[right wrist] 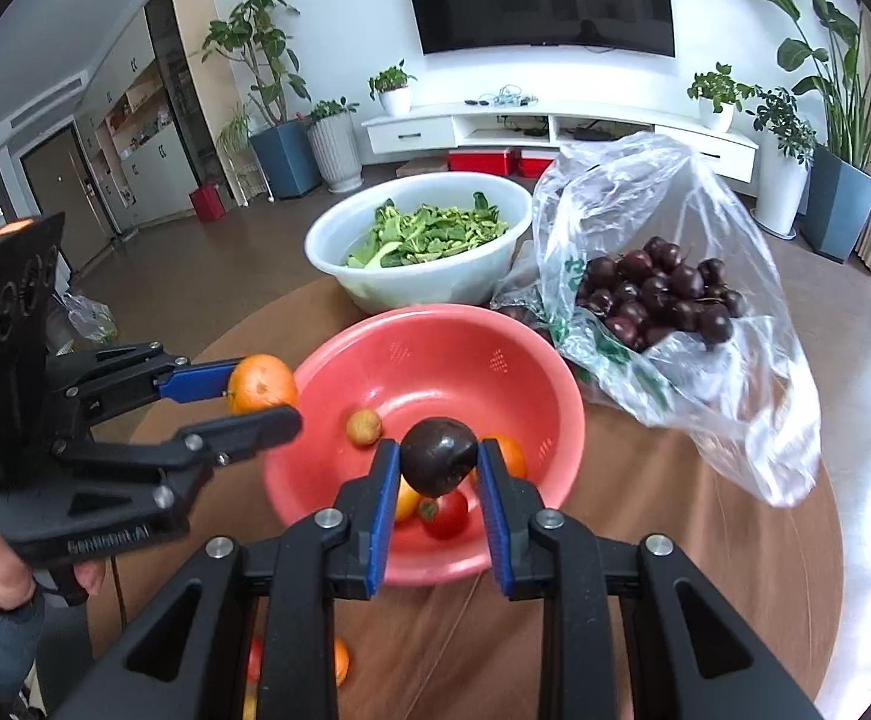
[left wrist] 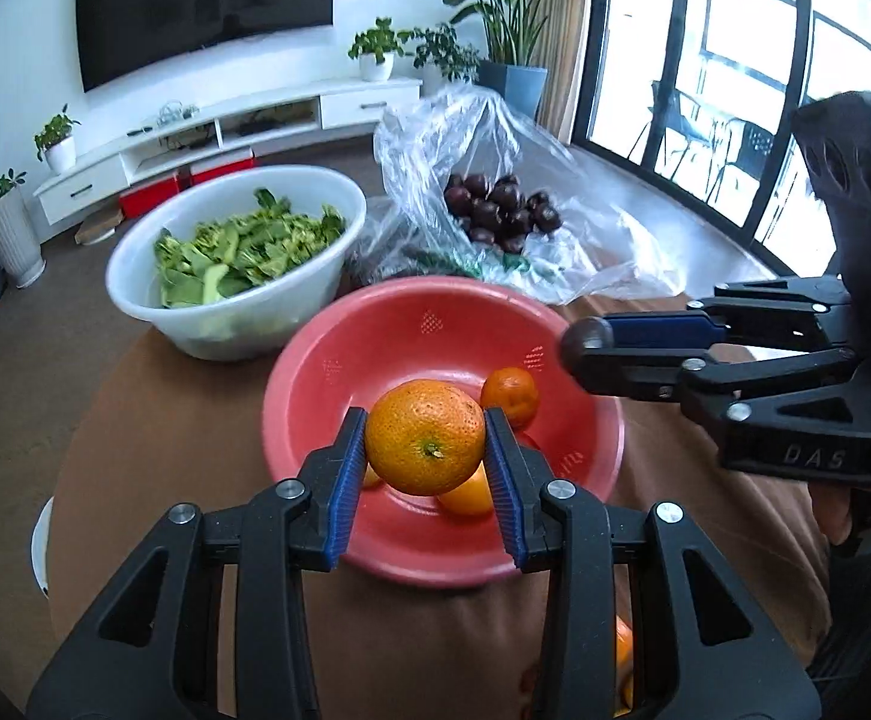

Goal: Organize fruits
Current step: 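Carry the orange and plum into the red bowl and open both tools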

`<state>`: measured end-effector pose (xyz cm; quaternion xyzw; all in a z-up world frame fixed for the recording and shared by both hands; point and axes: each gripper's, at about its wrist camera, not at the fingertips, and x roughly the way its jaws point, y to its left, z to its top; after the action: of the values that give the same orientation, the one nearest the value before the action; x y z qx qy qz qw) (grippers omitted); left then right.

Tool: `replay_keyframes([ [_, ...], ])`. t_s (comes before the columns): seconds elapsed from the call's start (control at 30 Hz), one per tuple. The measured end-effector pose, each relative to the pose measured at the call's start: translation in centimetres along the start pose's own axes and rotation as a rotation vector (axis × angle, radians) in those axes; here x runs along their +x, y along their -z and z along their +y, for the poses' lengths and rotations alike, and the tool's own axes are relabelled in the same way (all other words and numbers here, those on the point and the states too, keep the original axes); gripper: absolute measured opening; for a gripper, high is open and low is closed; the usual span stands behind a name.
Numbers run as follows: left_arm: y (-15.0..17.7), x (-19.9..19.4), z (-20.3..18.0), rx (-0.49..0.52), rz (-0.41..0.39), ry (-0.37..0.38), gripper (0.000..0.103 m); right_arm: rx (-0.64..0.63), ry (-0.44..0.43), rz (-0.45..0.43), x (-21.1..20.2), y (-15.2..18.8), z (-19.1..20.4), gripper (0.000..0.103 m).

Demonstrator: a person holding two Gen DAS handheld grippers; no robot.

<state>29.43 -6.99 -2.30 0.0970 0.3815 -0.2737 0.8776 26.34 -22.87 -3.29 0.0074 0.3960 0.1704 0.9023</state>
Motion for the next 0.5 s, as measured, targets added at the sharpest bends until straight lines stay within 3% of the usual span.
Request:
replay_keyframes([
  [0.23, 0.2, 4.7, 0.5, 0.005, 0.065, -0.001, 0.036, -0.022, 0.015, 0.056, 4.1, -0.9, -0.2, 0.028],
  [0.5, 0.5, 7.4, 1.0, 0.015, 0.096, -0.005, 0.036, -0.040, 0.036, 0.097, 6.8, -1.2, -0.5, 0.028],
])
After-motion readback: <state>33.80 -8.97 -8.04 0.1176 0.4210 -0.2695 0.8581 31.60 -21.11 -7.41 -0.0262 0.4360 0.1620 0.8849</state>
